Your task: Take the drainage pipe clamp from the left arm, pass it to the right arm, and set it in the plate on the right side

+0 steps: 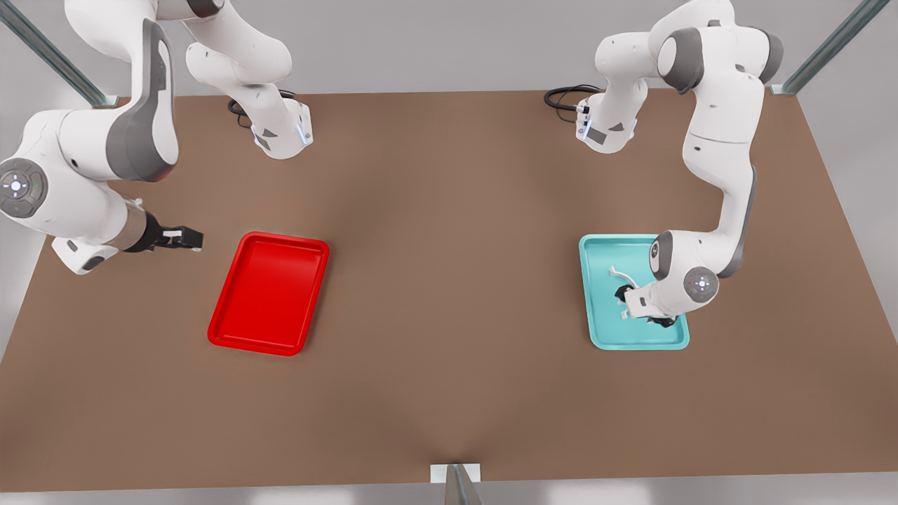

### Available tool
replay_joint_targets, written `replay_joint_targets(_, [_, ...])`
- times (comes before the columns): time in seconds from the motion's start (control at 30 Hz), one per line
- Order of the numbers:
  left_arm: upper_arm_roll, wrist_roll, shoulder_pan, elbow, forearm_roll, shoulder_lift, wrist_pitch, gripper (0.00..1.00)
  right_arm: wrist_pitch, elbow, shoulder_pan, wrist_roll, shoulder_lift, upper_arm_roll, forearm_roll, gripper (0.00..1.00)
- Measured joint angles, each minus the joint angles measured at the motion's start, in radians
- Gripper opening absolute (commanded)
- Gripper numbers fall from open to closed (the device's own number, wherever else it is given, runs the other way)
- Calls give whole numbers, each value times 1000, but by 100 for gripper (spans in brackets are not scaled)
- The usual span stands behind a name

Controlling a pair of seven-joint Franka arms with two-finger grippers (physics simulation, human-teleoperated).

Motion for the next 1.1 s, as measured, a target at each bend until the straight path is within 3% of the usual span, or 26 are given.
replay_joint_targets(0.13, [3,48,1,-16,0,7,26,100,1,1,4,0,0,0,-1,100])
replay_joint_targets(0.2, [3,67,1,-19,0,6,33,65,1,0,5,0,0,0,-1,100])
replay_joint_targets(0.23, [3,74,1,-19,-1,6,34,60,1,0,5,0,0,0,-1,100])
replay_joint_targets(0.27, [5,80,1,-19,-1,5,34,48,1,-1,5,0,0,0,-1,100])
replay_joint_targets(0.63, [9,128,-7,-15,-7,3,22,48,-1,-3,8,0,3,1,0,100])
replay_joint_targets(0.7, [9,133,-7,-15,-7,3,21,41,-1,-3,8,0,3,1,0,100])
replay_joint_targets(0.87, [9,143,-7,-15,-6,6,20,41,-2,-3,9,0,4,1,0,100])
replay_joint_targets(0.93, [9,146,-7,-15,-6,8,20,34,-2,-3,9,0,5,1,0,100])
replay_joint_targets(1.1, [9,152,-7,-15,-7,8,19,30,-2,-3,9,1,5,1,0,100])
